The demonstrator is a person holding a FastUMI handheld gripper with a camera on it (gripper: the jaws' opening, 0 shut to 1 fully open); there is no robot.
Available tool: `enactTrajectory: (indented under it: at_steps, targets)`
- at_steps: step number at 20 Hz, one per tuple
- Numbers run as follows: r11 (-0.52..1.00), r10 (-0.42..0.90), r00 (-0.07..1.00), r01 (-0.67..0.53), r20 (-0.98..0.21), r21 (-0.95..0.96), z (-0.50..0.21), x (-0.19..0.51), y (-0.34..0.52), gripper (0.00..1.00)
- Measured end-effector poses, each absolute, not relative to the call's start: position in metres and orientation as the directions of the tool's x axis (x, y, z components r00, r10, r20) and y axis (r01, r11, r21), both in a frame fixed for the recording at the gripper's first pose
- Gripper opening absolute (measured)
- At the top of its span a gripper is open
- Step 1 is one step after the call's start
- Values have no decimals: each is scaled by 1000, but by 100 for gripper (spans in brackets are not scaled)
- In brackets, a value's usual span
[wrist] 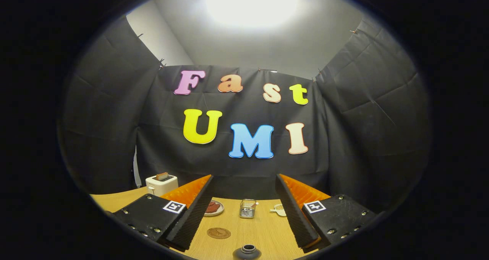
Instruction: Take the bottle from table, then pour the juice into the cup, finally place the bottle on the coaster
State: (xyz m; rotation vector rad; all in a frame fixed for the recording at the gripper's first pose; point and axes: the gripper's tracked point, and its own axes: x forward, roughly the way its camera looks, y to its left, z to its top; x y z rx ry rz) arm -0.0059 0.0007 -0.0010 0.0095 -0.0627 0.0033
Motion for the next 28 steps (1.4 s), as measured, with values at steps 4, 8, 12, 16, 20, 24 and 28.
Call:
enactTrajectory:
  at_steps: [4,8,12,16,20,24,28]
  targets:
    - [999,28,999,-29,44,23,-17,-9,3,97]
    - [999,25,999,-26,32,43,-35,-11,-7,97]
    - [999,31,1000,-31,1,41,-61,-10,-12,97]
    - [998,54,997,-52,-60,39,-94,-9,-11,97]
    - [996,84,989,-82,-123,22,-129,-11,-6,97]
    - [995,96,977,-91,-192,36,-166,-13,-9,97]
    - [994,104,968,-92,-230,60,-190,-16,-12,97]
